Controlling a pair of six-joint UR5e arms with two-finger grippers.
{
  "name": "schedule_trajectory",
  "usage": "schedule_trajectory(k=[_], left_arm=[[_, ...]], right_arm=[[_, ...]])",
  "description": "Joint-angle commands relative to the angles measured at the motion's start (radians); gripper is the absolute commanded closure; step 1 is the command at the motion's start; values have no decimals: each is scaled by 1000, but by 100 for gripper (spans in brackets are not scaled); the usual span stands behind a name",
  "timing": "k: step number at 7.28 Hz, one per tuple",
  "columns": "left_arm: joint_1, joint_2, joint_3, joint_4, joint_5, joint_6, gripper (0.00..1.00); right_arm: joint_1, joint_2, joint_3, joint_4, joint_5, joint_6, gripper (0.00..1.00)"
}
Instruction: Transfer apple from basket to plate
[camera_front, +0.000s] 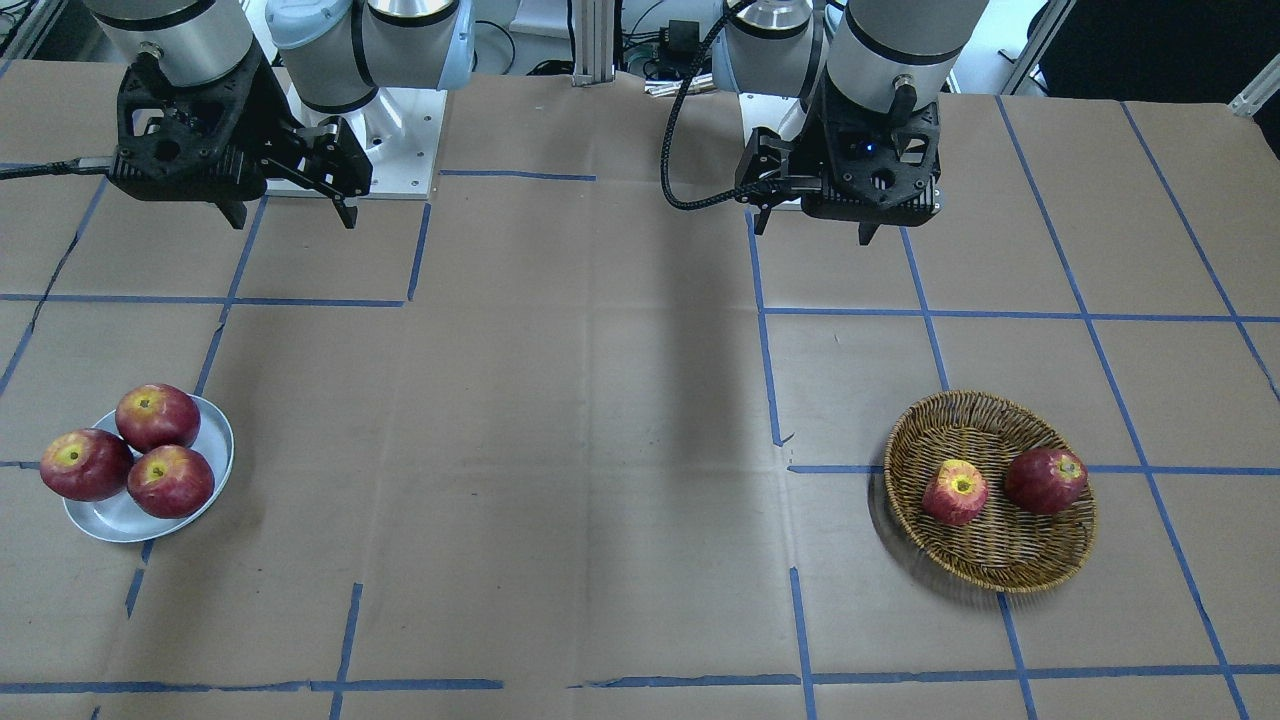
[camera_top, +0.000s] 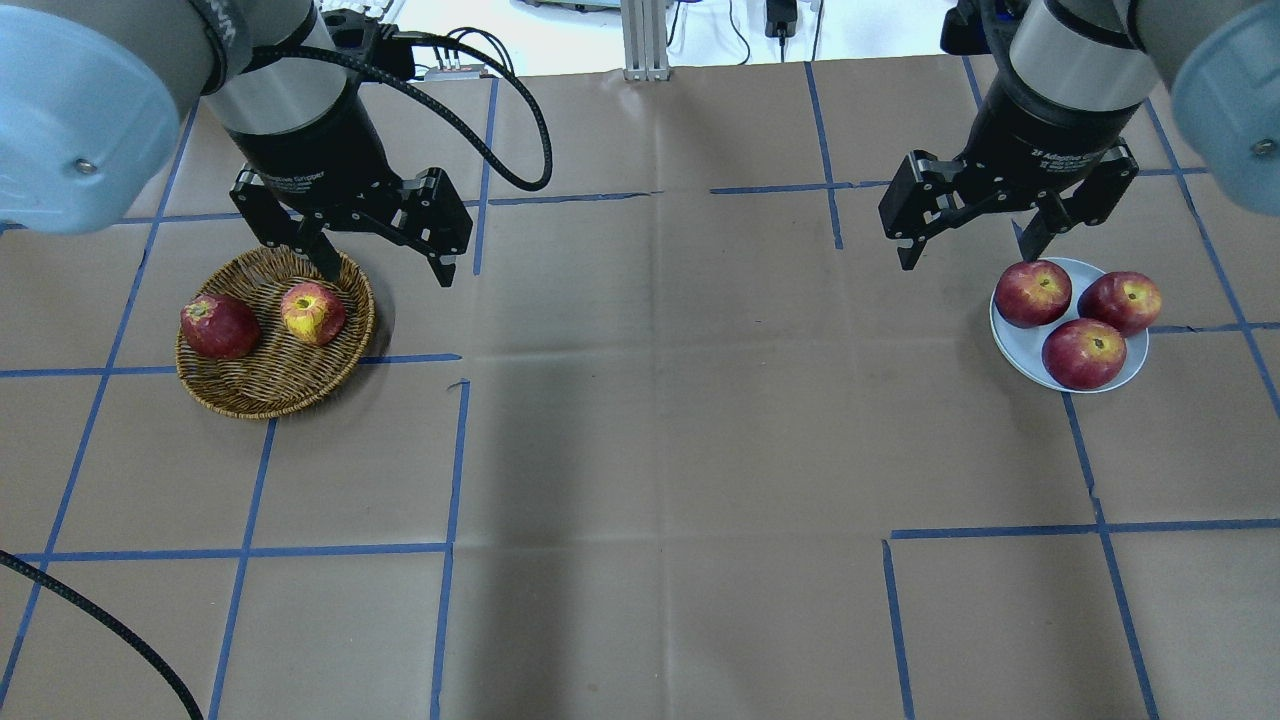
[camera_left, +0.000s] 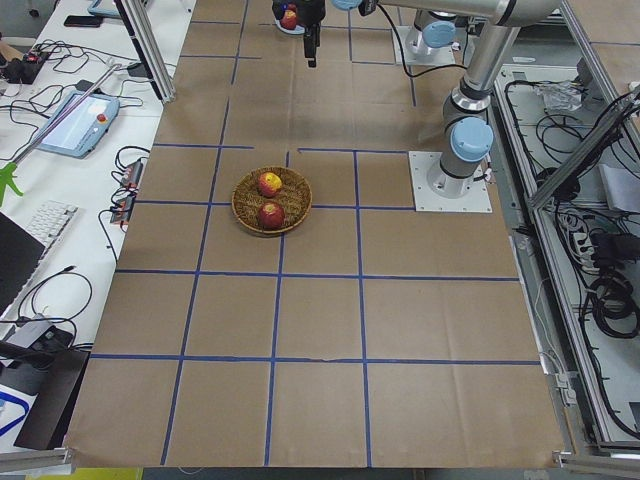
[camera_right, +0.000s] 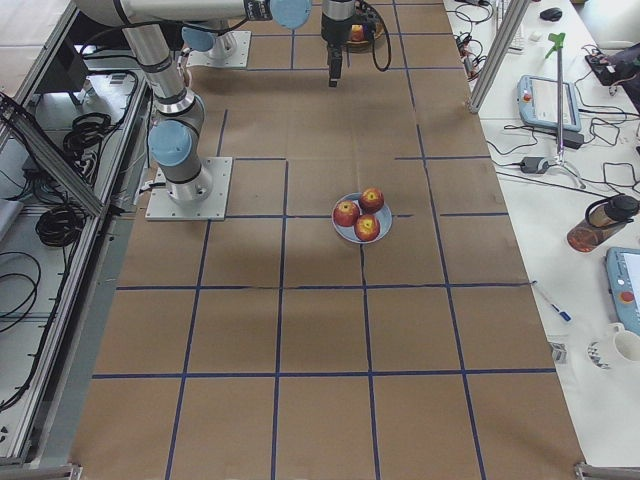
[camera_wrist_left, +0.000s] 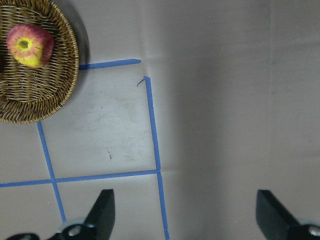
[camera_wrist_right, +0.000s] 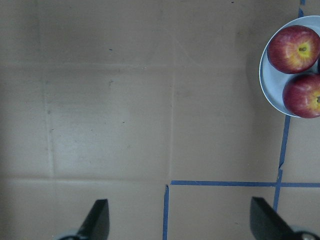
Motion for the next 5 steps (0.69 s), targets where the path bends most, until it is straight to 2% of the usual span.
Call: schedule_trajectory(k=[1, 5], left_arm=[[2, -2, 0, 0, 2, 0, 1], [9, -12, 24, -11, 3, 12, 1]], right_arm=[[0, 0, 0, 0, 0, 0, 0], [-1, 0, 0, 0, 0, 0, 0]])
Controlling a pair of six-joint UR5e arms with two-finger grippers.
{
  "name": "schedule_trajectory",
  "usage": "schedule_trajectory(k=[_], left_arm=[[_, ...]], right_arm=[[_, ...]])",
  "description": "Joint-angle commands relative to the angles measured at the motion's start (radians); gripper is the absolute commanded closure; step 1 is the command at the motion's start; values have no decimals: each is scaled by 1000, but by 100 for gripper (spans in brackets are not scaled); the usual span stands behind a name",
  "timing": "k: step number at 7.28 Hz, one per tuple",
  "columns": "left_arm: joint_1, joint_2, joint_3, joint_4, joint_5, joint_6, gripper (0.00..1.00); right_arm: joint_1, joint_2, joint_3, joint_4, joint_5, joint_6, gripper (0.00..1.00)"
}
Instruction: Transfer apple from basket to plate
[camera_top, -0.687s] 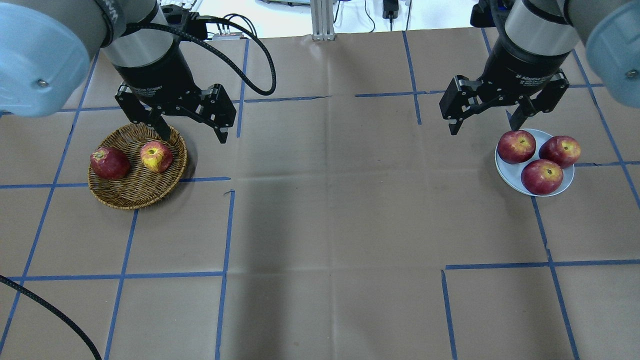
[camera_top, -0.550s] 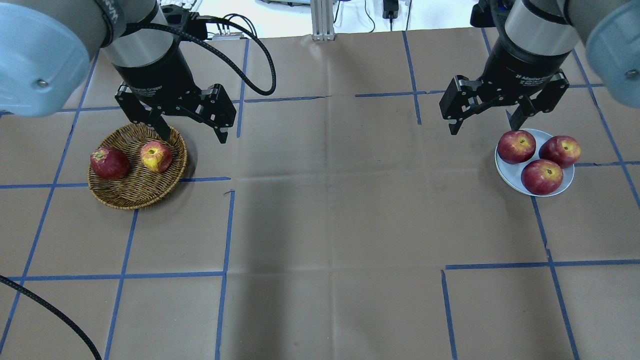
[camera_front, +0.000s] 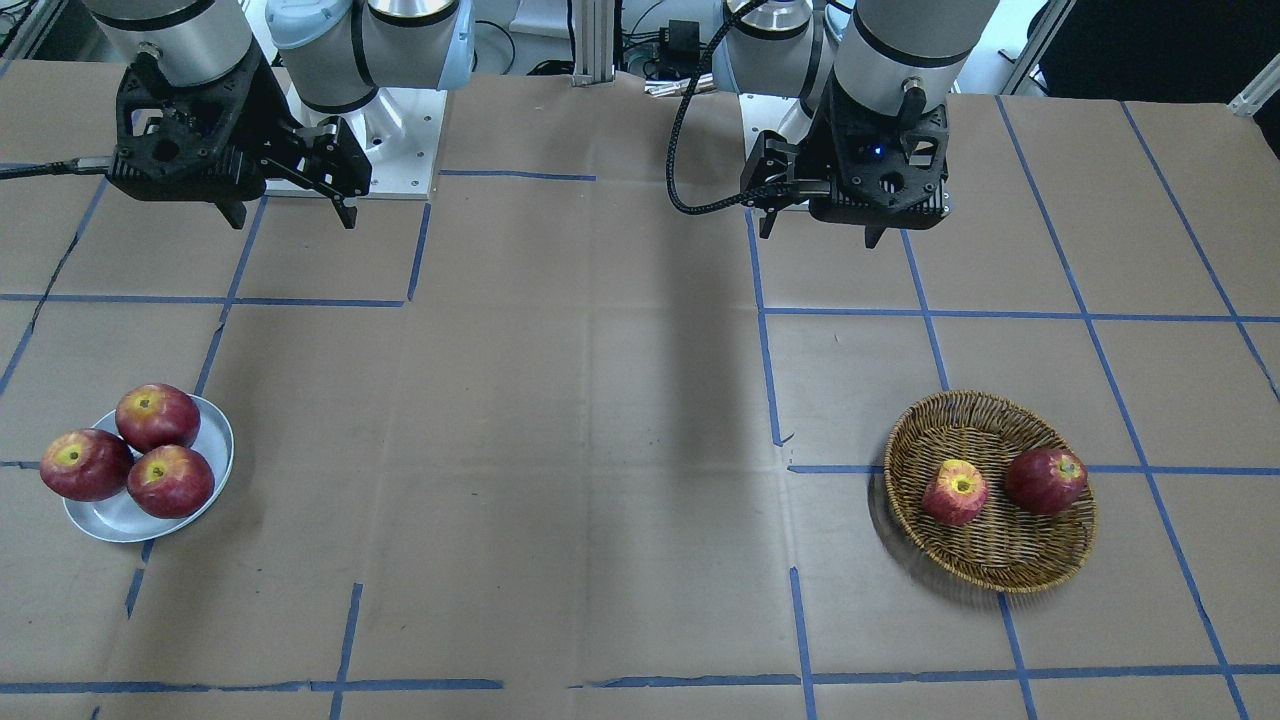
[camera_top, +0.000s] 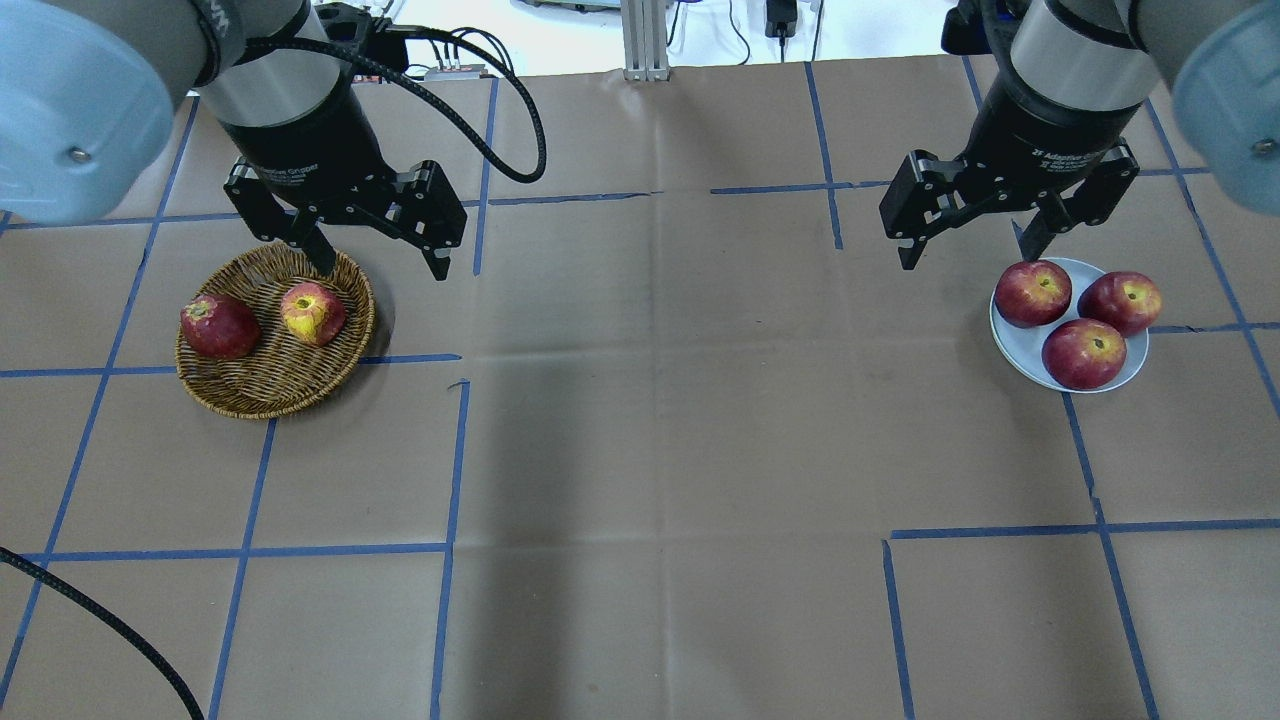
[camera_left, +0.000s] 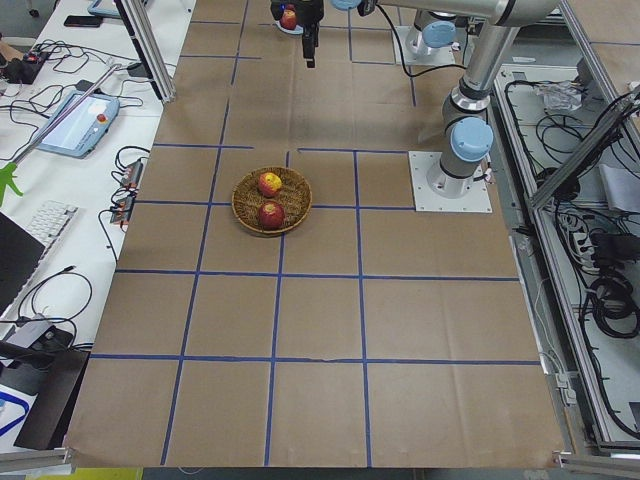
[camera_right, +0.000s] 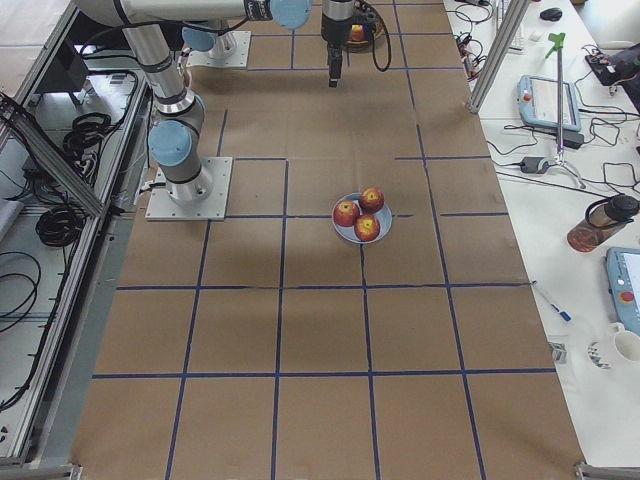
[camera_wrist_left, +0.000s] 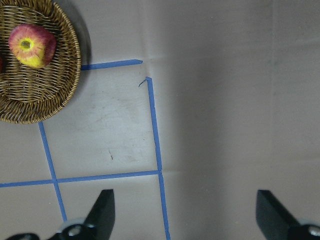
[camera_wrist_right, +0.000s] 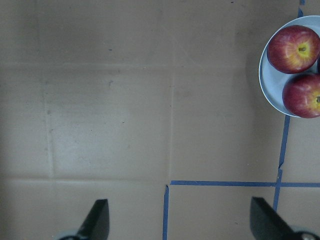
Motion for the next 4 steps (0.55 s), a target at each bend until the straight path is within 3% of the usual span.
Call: schedule_trajectory(k=[1, 4], left_arm=[[0, -7, 5, -9, 0, 8, 1], [0, -1, 10, 0, 0, 8, 1]], right_arm=[[0, 0, 0, 0, 0, 0, 0], [0, 0, 0, 0, 0, 0, 0]])
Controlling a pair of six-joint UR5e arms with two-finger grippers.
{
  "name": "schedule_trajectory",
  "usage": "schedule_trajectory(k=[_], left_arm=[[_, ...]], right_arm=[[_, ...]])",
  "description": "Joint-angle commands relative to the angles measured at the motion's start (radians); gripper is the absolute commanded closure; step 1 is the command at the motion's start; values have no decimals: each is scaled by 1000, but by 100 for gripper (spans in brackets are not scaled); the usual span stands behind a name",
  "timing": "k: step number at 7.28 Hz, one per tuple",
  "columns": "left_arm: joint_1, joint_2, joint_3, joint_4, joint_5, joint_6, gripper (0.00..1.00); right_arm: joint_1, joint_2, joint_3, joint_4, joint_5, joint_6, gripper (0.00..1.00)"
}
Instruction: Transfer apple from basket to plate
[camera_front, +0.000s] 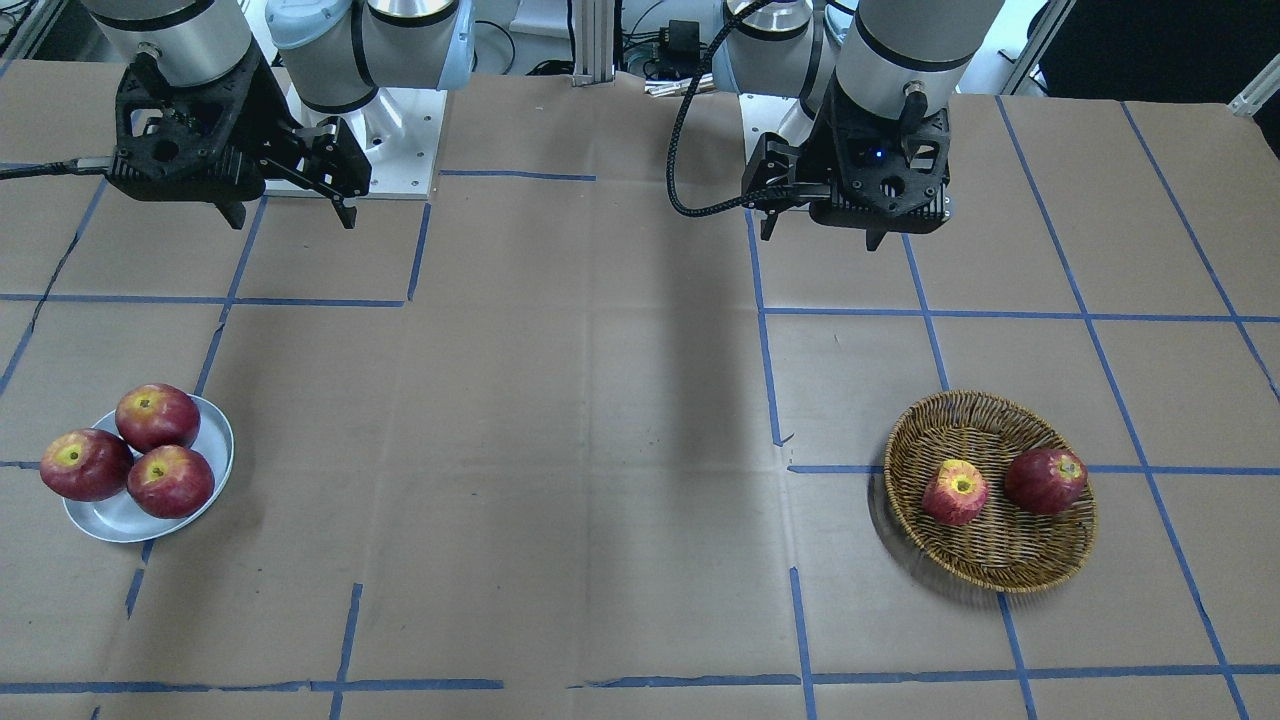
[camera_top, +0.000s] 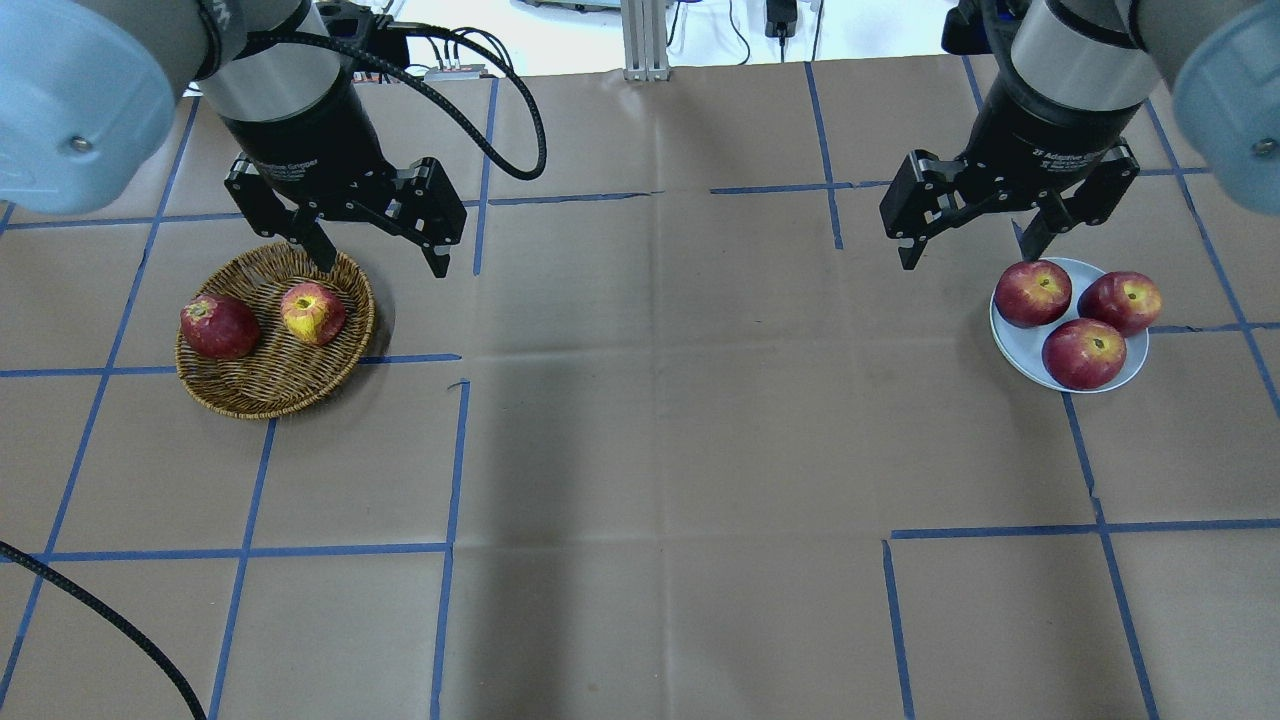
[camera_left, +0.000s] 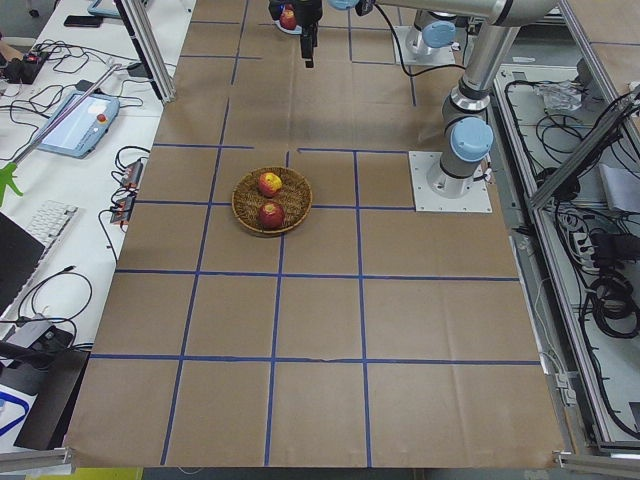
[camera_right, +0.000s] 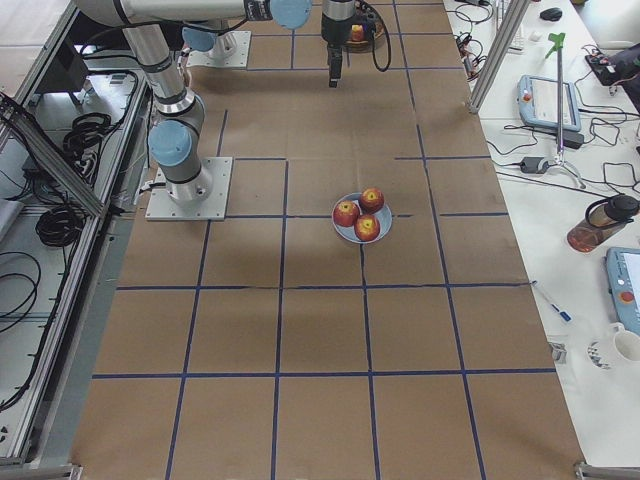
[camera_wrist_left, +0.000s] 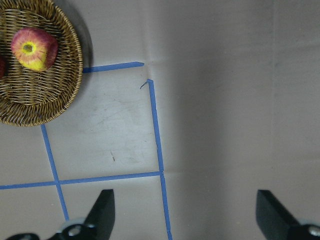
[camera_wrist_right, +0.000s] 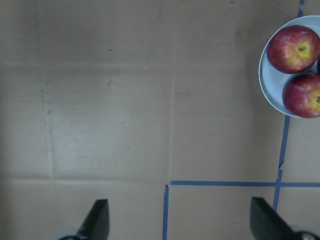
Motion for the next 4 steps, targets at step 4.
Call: schedule_trajectory(k=[4], left_arm=[[0, 15, 18, 5, -2, 0, 1]], right_arm=[[2, 0, 0, 0, 0, 0, 0]])
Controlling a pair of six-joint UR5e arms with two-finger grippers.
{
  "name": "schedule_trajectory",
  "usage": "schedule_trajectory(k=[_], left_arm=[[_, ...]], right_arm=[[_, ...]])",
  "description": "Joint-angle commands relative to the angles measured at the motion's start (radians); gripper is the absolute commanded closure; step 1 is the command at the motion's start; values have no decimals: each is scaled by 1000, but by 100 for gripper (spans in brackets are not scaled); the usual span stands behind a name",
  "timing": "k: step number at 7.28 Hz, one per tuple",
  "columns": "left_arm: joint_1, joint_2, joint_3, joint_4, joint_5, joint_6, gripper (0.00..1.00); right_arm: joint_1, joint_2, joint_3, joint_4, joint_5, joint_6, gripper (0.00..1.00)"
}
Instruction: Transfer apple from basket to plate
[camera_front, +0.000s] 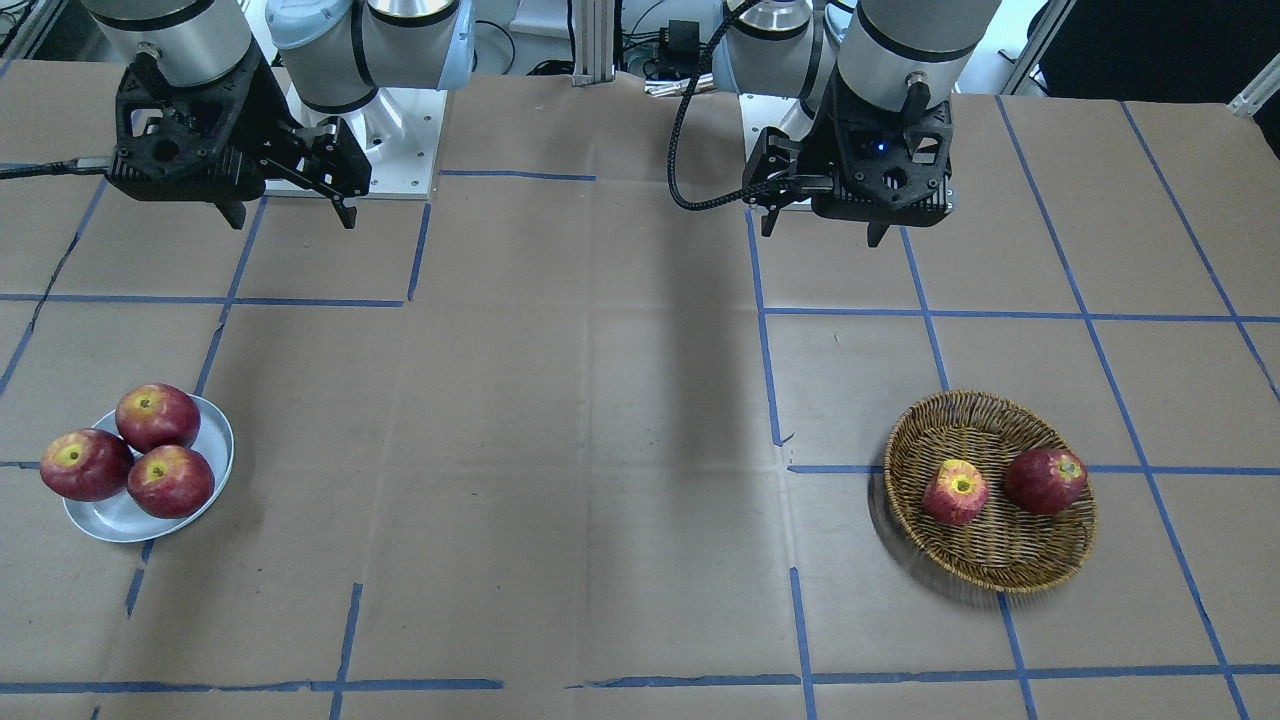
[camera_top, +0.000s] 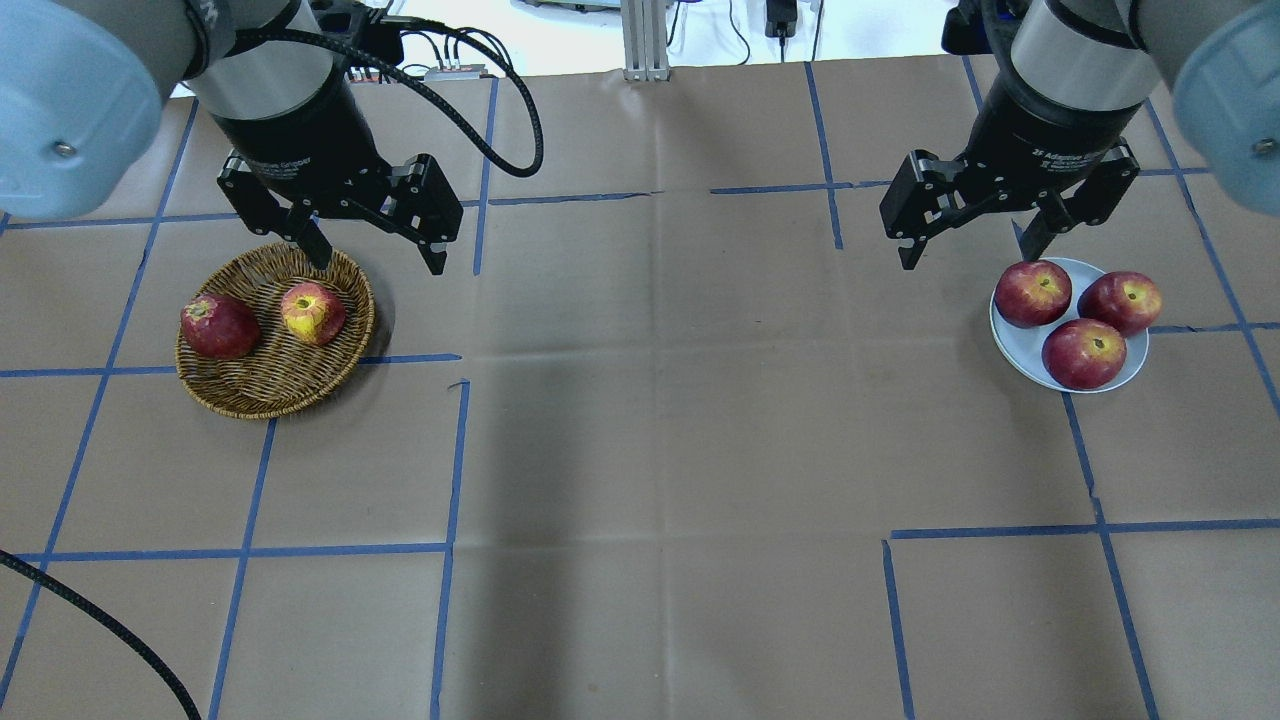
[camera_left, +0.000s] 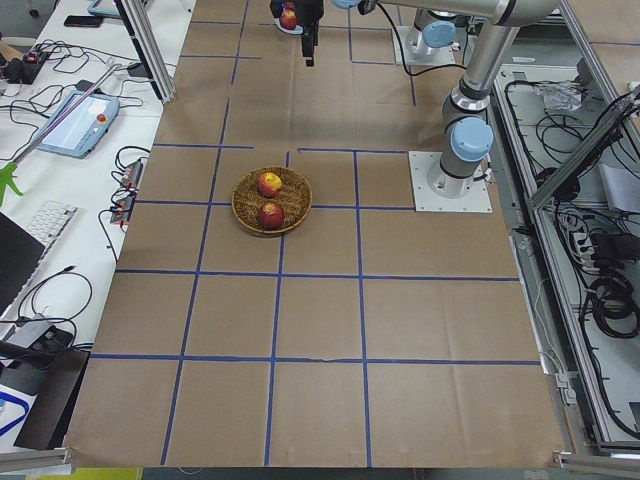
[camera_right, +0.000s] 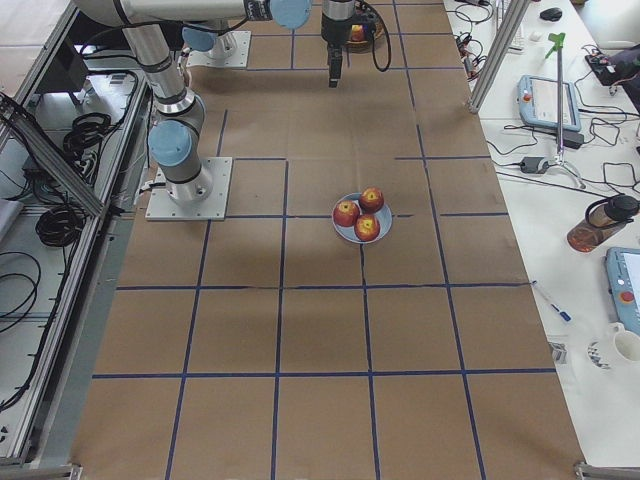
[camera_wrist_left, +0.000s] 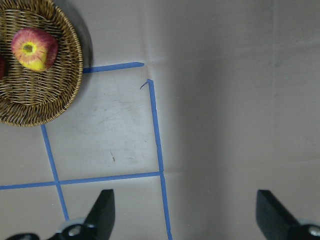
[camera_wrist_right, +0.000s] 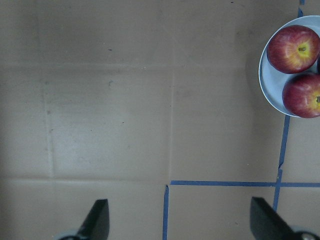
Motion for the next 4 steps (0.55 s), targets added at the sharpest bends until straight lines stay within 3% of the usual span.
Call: schedule_trajectory(k=[1, 4], left_arm=[[-1, -6, 21, 15, -1, 1, 1], [20, -21, -16, 95, 2, 31, 1]], right_arm=[[0, 0, 0, 0, 0, 0, 0], [0, -2, 0, 0, 0, 0, 0]])
